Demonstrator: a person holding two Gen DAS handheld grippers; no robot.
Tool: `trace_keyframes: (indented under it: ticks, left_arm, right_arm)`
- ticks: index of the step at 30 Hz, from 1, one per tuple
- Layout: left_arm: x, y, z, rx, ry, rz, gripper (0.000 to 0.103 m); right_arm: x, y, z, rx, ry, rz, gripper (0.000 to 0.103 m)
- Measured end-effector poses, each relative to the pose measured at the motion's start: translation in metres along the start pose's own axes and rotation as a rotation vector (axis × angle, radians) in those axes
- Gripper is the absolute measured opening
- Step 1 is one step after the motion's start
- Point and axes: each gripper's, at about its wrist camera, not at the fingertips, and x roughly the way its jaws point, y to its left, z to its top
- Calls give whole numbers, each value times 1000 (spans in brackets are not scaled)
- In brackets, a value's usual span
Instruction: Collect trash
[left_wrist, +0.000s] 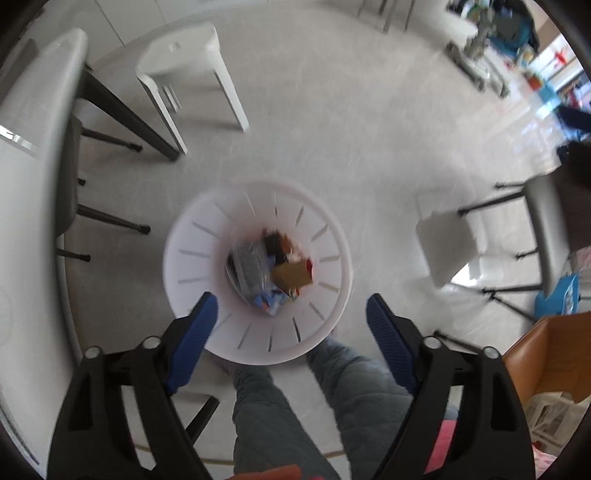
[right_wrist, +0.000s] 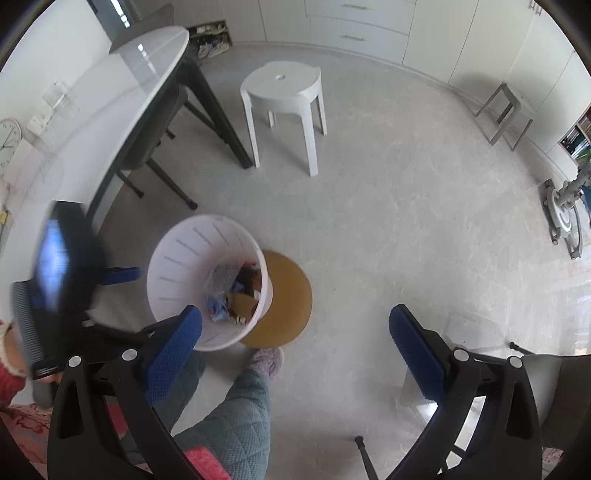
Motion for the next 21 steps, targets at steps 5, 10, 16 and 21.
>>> trace_keyframes:
  ticks: [5,10,16,21]
  left_arm:
    - [-88,27,-3,-61,-136,18,94]
    - [-157,67,-22,-137,-238,125,95]
    - [-189,109,-59,-276,-243,189,95]
    - [-202,140,-91,-390,-245,201,95]
  right_arm:
    - [-27,15,25,-33,-69,10,101]
    - [-49,57,51,-113,-129,59,101]
    - [-50,121,67,-218,-133,137,101]
    - [-47,172,73,-282,-103,196,101]
